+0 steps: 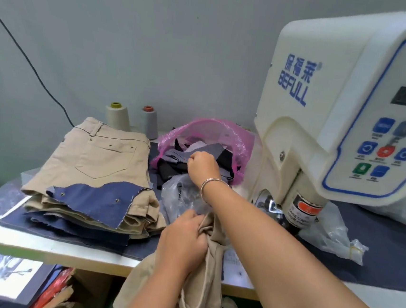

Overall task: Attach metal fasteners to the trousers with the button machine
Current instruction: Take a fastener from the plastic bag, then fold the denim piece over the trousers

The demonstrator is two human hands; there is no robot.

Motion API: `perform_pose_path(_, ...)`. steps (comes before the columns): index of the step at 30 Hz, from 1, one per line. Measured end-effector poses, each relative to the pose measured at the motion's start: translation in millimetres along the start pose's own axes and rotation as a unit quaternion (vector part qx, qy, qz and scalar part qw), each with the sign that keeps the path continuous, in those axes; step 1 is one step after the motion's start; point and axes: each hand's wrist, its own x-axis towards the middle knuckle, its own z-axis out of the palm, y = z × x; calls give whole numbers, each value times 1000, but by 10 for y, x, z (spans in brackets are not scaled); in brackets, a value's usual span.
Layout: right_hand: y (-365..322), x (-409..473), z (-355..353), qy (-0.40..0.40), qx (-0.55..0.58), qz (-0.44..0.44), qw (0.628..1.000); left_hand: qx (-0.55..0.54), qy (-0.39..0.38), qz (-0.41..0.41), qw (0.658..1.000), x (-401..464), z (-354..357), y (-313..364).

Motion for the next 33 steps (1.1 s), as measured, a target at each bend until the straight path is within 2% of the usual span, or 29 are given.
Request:
perform_pose_path(6,178,379,208,-14,-132,12,991,10,-6,3,1000,32,8,-5)
perform_pose_path(13,203,482,240,-42,-260,-63,963,16,-5,9,1000,47,15,2)
perform_pose_path(17,205,474,209,-37,-275,-108,955,21,-1,6,1000,38,13,5)
perform_pose_path(18,214,479,204,-8,-259,-97,961,22,1,7,1000,39,19,4)
perform_pose_path(20,213,464,137,91,-124,-37,987,25,5,9,1000,43,25,2)
perform_pose_path(21,196,434,84,146,-33,-1,989,21,7,9,1000,46,25,3)
perform_pose_path(23,96,329,-52,219,125,18,967,13,11,5,1000,46,21,-1)
perform_pose_path(26,-171,-15,-356,234,311,-32,921,20,15,5,1000,38,15,3)
perform_pose_path(28,-290,-367,-533,184,426,-54,884,-10,17,-13,1000,53,-13,0)
perform_pose_path(30,-283,-811,-666,79,489,-78,865,-72,2,-45,996,57,-65,3)
perform_pose_path(31,-227,-1036,-723,19,504,-99,858,-129,-5,-52,990,69,-103,-7)
perform_pose_path(33,-82,-1473,-860,-94,506,-159,843,-284,-15,-79,955,77,-176,0)
